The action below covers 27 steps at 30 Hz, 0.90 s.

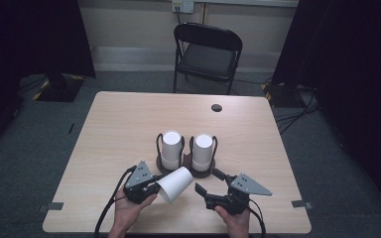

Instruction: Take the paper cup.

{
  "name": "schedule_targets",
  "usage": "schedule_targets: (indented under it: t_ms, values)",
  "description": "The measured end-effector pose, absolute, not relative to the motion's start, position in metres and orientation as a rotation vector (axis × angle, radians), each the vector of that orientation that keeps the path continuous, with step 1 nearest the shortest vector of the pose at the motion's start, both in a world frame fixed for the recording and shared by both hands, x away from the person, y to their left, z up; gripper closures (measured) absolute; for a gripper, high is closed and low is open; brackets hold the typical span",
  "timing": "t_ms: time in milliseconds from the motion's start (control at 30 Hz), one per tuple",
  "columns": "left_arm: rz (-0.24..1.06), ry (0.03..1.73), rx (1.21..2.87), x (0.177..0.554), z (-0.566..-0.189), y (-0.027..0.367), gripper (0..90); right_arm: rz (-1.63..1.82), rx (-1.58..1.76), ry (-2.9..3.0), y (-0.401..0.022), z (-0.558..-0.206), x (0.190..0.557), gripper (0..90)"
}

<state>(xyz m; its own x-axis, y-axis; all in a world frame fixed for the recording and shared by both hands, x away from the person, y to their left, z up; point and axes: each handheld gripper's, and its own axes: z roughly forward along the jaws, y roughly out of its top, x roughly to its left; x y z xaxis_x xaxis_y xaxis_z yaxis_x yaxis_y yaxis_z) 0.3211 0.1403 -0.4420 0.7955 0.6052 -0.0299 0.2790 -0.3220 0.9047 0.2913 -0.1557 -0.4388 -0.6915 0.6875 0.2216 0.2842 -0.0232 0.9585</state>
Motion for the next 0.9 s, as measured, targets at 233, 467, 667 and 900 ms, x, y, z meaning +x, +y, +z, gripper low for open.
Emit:
schedule_targets:
  t_ms: [233,467,667,900]
  values:
    - [0.386,0.641,1.991,0.323,-0.435,0.133,87.2,1.751,0.983,1.981,-0.156,-0.441,0.287,15.4]
    - [0.328,0.624,2.056,0.324,-0.435,0.123,87.2,1.707,0.94,1.961,-0.161,-0.443,0.277,16.3]
    - [0.309,0.619,2.111,0.327,-0.432,0.115,87.2,1.686,0.908,1.967,-0.164,-0.443,0.27,15.5]
    - [0.276,0.616,2.182,0.331,-0.43,0.113,87.3,1.645,0.85,2.001,-0.159,-0.445,0.266,15.2]
